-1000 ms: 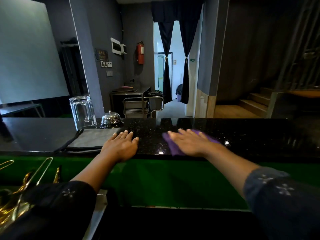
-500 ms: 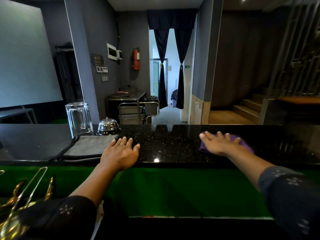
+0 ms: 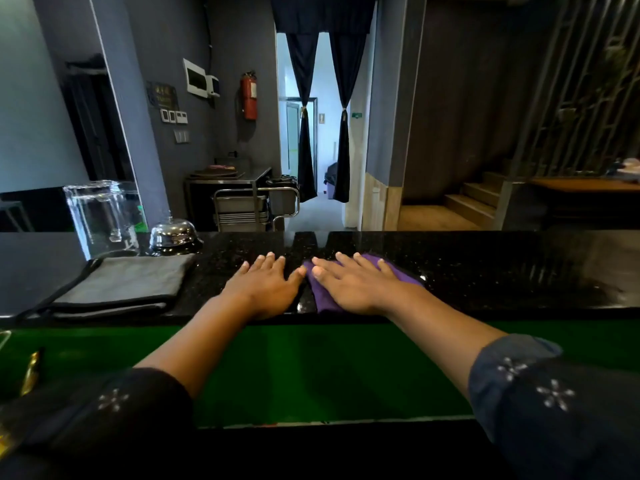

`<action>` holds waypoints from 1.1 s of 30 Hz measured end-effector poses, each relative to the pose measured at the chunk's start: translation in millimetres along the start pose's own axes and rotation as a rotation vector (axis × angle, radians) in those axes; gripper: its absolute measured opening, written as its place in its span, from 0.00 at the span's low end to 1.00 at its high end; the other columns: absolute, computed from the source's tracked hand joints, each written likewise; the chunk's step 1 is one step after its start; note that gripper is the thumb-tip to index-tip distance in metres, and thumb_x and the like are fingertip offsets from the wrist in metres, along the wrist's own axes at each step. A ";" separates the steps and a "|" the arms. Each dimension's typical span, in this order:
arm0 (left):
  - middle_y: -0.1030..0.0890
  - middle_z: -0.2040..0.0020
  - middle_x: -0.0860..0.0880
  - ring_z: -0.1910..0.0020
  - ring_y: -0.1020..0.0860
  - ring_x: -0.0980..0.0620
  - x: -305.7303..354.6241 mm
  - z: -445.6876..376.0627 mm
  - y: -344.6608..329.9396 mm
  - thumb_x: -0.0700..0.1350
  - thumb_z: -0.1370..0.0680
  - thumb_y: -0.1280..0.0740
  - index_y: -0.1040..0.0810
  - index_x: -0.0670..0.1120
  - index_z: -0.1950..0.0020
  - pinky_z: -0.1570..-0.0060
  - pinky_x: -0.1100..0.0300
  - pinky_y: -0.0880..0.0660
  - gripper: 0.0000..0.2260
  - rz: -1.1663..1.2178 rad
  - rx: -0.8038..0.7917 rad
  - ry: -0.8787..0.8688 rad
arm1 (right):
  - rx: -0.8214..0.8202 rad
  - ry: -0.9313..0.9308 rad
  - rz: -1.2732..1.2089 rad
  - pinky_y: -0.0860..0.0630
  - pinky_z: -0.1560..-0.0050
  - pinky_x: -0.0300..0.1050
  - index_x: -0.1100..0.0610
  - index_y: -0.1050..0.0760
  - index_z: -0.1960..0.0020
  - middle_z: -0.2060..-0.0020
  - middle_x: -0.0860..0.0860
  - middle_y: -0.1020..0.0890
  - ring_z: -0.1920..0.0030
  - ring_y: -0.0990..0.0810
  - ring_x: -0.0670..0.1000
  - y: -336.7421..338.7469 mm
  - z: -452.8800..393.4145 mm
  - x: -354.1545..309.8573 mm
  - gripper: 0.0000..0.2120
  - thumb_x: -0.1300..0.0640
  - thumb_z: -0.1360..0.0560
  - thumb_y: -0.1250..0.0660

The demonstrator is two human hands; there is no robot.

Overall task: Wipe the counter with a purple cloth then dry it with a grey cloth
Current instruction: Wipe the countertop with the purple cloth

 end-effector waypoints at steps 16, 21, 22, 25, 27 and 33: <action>0.54 0.21 0.48 0.23 0.54 0.51 2.8 0.6 0.1 0.61 0.20 0.56 0.52 0.50 0.22 0.26 0.53 0.58 0.29 -0.070 -0.027 0.011 | 0.012 -0.094 0.024 0.62 0.28 0.68 0.41 0.55 0.22 0.21 0.54 0.55 0.22 0.58 0.60 14.6 -59.9 7.1 0.30 0.34 0.21 0.60; 0.50 0.21 0.47 0.23 0.52 0.50 2.5 8.7 4.1 0.60 0.19 0.53 0.49 0.48 0.22 0.26 0.52 0.56 0.29 -0.015 -0.001 0.029 | -0.021 -0.032 0.038 0.62 0.27 0.66 0.38 0.57 0.23 0.21 0.51 0.56 0.22 0.58 0.58 5.4 -10.9 2.2 0.29 0.33 0.22 0.60; 0.48 0.22 0.46 0.23 0.51 0.50 2.0 9.3 5.1 0.60 0.19 0.52 0.47 0.48 0.22 0.26 0.52 0.55 0.28 0.005 0.012 0.028 | -0.021 -0.021 0.045 0.62 0.27 0.66 0.38 0.57 0.23 0.21 0.51 0.56 0.22 0.58 0.57 3.8 -1.4 2.9 0.29 0.33 0.22 0.60; 0.42 0.23 0.43 0.24 0.44 0.47 2.2 11.0 11.0 0.55 0.19 0.47 0.43 0.45 0.23 0.26 0.53 0.49 0.26 0.130 0.047 0.010 | -0.006 -0.003 0.075 0.61 0.27 0.64 0.36 0.57 0.23 0.21 0.50 0.56 0.22 0.57 0.56 -0.8 21.9 8.7 0.29 0.32 0.22 0.61; 0.35 0.26 0.41 0.27 0.37 0.45 -5.2 15.3 24.5 0.52 0.18 0.45 0.39 0.43 0.25 0.29 0.56 0.42 0.24 0.246 0.099 0.010 | -0.003 0.000 0.088 0.61 0.26 0.64 0.35 0.58 0.24 0.21 0.49 0.56 0.22 0.57 0.56 -2.5 28.9 11.7 0.28 0.32 0.23 0.62; 0.37 0.25 0.42 0.26 0.38 0.43 -102.3 40.0 63.2 0.50 0.18 0.47 0.40 0.47 0.24 0.29 0.51 0.42 0.22 -0.023 0.105 0.097 | -0.033 -0.096 0.074 0.61 0.27 0.65 0.36 0.57 0.23 0.21 0.49 0.56 0.22 0.57 0.57 4.1 0.2 3.5 0.28 0.32 0.22 0.61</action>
Point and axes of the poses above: each hand's wrist, its own z-axis away from the middle knuckle, its own y-axis out of the back of the hand, x = y × z, the point moved 5 cm from there along -z, towards the middle knuckle
